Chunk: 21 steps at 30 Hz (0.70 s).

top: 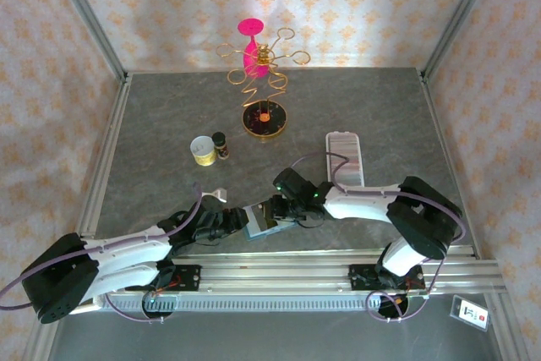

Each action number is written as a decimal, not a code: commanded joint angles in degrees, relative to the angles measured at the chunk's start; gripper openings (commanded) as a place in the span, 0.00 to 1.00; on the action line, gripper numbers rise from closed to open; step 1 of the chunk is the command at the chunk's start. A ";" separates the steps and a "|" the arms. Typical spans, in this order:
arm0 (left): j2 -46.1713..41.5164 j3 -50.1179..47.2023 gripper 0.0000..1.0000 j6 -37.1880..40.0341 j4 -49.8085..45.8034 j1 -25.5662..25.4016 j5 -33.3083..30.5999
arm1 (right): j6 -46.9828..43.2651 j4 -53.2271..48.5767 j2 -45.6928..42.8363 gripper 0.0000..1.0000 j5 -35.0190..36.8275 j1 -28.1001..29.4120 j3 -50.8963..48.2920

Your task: Put the credit cards into the card holder

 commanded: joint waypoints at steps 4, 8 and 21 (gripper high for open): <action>2.53 -2.35 0.43 -3.44 5.95 -1.75 1.29 | 1.34 1.87 1.86 0.39 -0.03 2.65 2.00; 3.00 -3.00 0.43 -4.37 7.84 -2.28 1.50 | 2.58 3.34 1.49 0.31 -0.56 3.30 1.85; 1.22 -3.94 0.43 -6.78 10.40 -2.53 1.55 | 4.23 9.03 4.30 0.26 -3.03 5.37 1.56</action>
